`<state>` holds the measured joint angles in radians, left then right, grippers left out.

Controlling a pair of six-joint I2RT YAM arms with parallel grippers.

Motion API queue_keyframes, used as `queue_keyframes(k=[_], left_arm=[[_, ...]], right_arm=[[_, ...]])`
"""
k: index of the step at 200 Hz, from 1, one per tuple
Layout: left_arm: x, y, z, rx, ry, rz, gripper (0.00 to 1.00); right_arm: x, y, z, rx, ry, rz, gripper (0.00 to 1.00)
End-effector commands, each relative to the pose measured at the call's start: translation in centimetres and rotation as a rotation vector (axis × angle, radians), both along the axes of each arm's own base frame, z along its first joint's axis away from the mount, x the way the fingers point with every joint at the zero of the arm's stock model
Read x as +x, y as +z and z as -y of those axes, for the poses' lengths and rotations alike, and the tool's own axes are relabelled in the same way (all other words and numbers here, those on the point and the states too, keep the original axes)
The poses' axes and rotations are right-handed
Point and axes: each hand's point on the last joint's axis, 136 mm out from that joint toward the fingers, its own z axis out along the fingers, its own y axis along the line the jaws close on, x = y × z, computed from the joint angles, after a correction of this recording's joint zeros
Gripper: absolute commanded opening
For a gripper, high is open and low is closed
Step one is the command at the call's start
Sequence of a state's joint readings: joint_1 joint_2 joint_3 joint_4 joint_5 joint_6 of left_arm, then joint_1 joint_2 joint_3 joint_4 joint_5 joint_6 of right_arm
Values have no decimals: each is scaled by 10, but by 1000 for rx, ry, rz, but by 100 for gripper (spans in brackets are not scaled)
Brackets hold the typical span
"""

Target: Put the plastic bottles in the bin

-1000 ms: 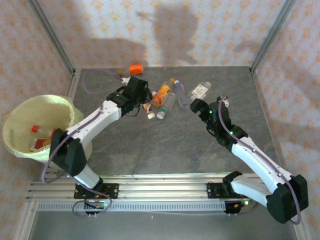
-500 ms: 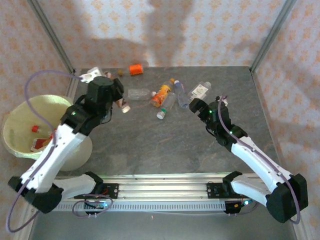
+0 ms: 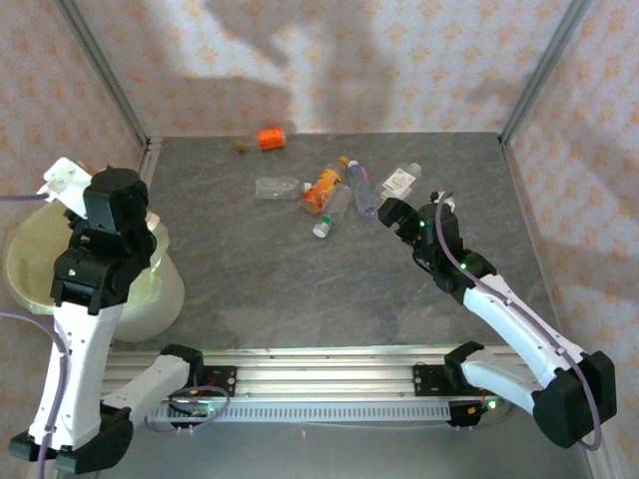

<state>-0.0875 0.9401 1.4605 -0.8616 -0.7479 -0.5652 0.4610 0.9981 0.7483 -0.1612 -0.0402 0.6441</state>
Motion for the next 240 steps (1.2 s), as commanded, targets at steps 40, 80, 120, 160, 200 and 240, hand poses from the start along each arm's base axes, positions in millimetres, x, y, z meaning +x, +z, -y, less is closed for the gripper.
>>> queue_keyframes(k=[40, 80, 120, 160, 200, 240], left_arm=[[0, -49, -41, -99, 90, -97, 42], [2, -75, -57, -169, 107, -140, 42], [10, -102, -68, -279, 91, -135, 48], [16, -106, -64, -349, 66, -150, 76], [27, -93, -46, -399, -50, -89, 90], [46, -86, -27, -476, -174, -69, 93]], right_arm=[[-13, -13, -12, -15, 105, -77, 99], [-15, -26, -25, -5, 175, -124, 99], [-6, -26, -33, 29, 175, -131, 99], [12, -5, -32, 66, 114, -60, 99], [17, -2, -24, 74, 53, -31, 99], [19, 6, -13, 42, 2, 5, 99]])
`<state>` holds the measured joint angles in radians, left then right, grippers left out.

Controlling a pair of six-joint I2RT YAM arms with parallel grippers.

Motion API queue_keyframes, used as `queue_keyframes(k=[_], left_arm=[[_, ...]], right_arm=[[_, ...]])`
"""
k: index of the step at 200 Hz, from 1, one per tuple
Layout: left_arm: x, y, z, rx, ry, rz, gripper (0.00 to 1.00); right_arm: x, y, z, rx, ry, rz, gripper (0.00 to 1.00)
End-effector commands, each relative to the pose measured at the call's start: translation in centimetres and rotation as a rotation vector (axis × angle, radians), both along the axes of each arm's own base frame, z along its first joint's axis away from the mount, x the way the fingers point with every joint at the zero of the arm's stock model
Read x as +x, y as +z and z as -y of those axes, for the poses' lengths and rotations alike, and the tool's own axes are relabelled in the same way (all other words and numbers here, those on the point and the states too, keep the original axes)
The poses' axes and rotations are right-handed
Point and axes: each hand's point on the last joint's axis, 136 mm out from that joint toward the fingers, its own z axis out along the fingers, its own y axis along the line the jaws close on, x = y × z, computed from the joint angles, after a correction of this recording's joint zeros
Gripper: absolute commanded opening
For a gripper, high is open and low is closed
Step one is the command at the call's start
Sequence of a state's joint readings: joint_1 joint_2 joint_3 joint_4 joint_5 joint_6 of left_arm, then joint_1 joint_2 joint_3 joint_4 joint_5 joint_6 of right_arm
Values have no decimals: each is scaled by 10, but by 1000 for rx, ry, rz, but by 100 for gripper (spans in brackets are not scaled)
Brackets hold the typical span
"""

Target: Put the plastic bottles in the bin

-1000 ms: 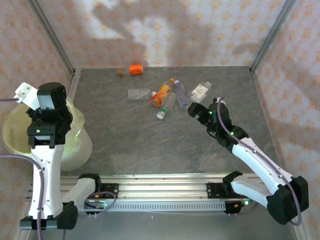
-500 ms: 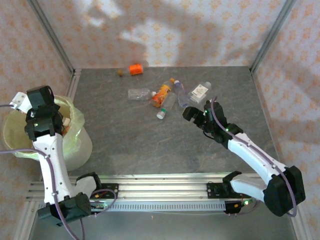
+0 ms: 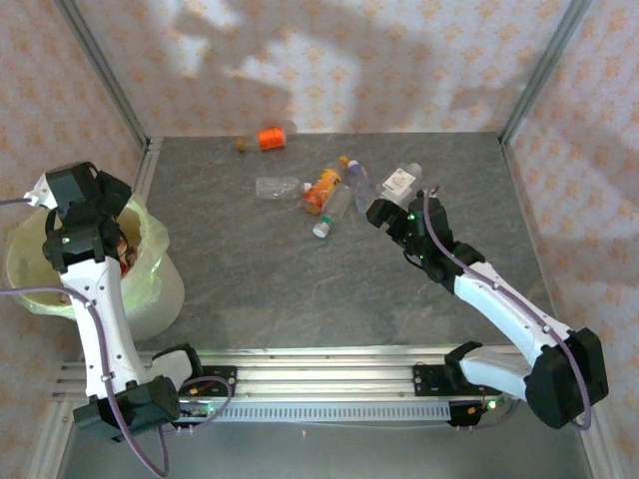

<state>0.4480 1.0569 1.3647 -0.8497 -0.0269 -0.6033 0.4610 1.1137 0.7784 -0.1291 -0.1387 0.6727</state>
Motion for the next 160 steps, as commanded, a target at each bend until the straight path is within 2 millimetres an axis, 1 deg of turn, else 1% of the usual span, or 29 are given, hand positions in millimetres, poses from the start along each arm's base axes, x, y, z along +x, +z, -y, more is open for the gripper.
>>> queue_keyframes(k=[1, 19, 35, 52, 72, 76, 79, 89, 101, 122, 137, 160], left_arm=[[9, 9, 17, -75, -87, 47, 93], [16, 16, 28, -122, -130, 103, 94], [26, 25, 40, -169, -189, 181, 96], [35, 40, 50, -211, -239, 251, 100], [46, 60, 67, -243, -312, 308, 100], [48, 63, 72, -243, -330, 313, 100], [50, 65, 76, -241, -342, 317, 100], [54, 71, 90, -236, -390, 329, 100], [60, 75, 109, -238, -453, 345, 100], [66, 78, 141, -252, -548, 366, 100], [66, 80, 158, -262, -594, 382, 100], [60, 80, 181, -280, -658, 398, 100]], right_arm=[[9, 25, 12, -2, -72, 83, 99], [12, 27, 18, -17, -101, 103, 99], [16, 28, 23, -34, -130, 119, 99], [21, 25, 31, -79, -170, 114, 99], [31, 15, 41, -141, -198, 80, 99], [33, 16, 43, -148, -199, 78, 99], [36, 8, 43, -165, -196, 54, 99], [42, -2, 47, -190, -201, 9, 99], [52, -9, 49, -210, -195, -36, 99], [70, -20, 45, -256, -151, -119, 99], [84, -28, 43, -323, -117, -179, 99], [104, -44, 51, -396, -145, -276, 99]])
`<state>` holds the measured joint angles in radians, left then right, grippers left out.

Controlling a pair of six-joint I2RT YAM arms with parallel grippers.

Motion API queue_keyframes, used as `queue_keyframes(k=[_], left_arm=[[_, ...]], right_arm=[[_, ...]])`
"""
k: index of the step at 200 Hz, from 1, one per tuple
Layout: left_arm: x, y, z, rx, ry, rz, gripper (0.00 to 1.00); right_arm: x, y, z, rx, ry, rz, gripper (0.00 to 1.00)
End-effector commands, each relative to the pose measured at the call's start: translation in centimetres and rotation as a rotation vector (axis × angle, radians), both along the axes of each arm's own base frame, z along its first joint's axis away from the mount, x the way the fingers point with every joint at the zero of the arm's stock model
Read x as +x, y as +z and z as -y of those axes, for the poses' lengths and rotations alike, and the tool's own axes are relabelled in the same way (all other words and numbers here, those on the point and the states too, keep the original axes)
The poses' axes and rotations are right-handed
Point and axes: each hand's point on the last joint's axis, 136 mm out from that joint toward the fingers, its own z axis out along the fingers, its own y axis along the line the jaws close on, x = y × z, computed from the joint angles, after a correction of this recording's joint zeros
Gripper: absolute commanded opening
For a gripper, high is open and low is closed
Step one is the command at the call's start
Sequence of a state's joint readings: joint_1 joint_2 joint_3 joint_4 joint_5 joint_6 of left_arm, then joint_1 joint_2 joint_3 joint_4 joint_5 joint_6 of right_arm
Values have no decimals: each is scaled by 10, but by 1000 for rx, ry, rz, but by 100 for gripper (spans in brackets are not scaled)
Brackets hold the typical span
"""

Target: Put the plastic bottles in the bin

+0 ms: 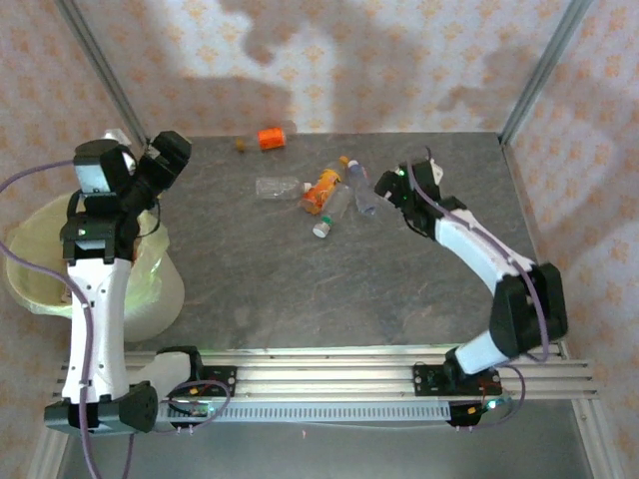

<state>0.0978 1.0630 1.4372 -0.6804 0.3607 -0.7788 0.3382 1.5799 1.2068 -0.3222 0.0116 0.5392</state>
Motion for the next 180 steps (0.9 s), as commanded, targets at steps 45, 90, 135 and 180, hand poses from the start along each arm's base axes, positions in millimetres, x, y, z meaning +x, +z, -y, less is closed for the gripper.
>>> queue_keyframes(k=[45, 90, 135, 180], left_arm=[[-26, 6, 27, -37, -82, 85, 100], [-21, -20, 47, -86, -170, 34, 100], [-21, -10, 83, -38, -283, 91, 100], [-16, -15, 107, 45, -327, 83, 100]], right_arm=[[47, -39, 20, -174, -107, -191, 99], [75, -66, 13, -167, -103, -241, 99], [88, -90, 12, -146, -101, -276, 99], [89, -110, 21, -188, -137, -325, 99]])
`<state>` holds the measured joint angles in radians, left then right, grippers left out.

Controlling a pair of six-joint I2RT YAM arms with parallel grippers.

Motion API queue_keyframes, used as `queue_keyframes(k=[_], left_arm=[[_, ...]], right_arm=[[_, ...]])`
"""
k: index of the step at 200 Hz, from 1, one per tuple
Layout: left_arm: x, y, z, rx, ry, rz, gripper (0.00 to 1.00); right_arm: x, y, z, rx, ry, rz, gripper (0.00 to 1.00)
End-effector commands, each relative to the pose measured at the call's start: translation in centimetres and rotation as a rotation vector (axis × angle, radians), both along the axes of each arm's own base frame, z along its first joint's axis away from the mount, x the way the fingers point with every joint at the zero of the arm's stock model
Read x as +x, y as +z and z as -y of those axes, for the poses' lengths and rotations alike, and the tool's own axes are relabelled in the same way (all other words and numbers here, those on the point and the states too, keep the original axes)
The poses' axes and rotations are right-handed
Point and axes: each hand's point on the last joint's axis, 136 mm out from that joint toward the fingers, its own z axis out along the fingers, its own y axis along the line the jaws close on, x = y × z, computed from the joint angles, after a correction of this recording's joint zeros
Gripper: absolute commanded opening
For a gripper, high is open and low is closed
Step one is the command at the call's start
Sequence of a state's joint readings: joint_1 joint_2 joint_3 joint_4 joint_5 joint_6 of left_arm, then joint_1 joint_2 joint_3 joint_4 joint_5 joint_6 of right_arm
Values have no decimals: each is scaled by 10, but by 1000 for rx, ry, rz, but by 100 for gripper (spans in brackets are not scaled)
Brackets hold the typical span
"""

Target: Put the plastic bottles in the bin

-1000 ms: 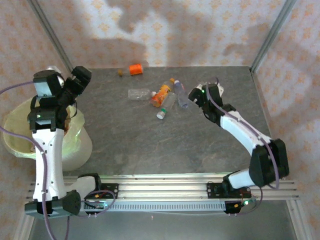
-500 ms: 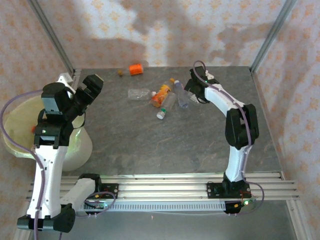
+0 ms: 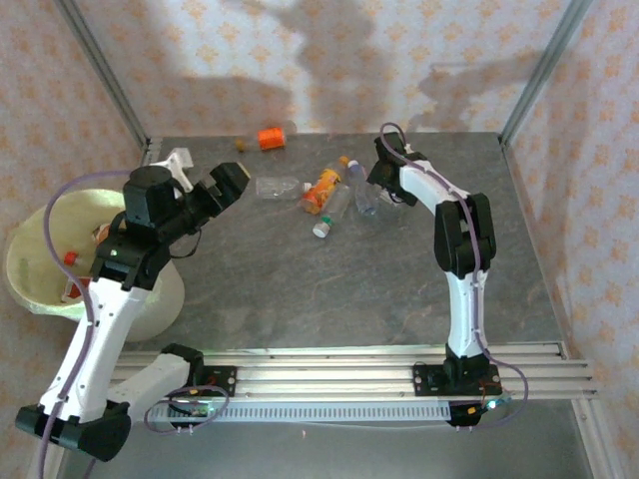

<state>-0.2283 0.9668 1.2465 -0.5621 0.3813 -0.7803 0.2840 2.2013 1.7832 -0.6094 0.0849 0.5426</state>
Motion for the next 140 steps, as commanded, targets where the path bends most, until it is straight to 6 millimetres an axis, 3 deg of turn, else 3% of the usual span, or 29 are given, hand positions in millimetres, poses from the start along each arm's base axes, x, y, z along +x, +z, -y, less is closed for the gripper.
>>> queue_keyframes(k=[1, 50, 76, 102, 140], left_arm=[[9, 13, 1, 44, 18, 68, 100], [24, -10, 21, 54, -28, 4, 100], [26, -16, 27, 74, -36, -8, 100], [28, -21, 33, 82, -46, -17, 100], [32, -26, 39, 84, -59, -23, 100]], right_arm=[[-2, -4, 9, -34, -33, -27, 99], [-2, -19, 8, -43, -7, -66, 99], [-2, -13, 8, -35, -4, -20, 99], [-6, -5, 14, -48, -10, 26, 87], [-16, 8, 16, -53, 38, 78, 81]])
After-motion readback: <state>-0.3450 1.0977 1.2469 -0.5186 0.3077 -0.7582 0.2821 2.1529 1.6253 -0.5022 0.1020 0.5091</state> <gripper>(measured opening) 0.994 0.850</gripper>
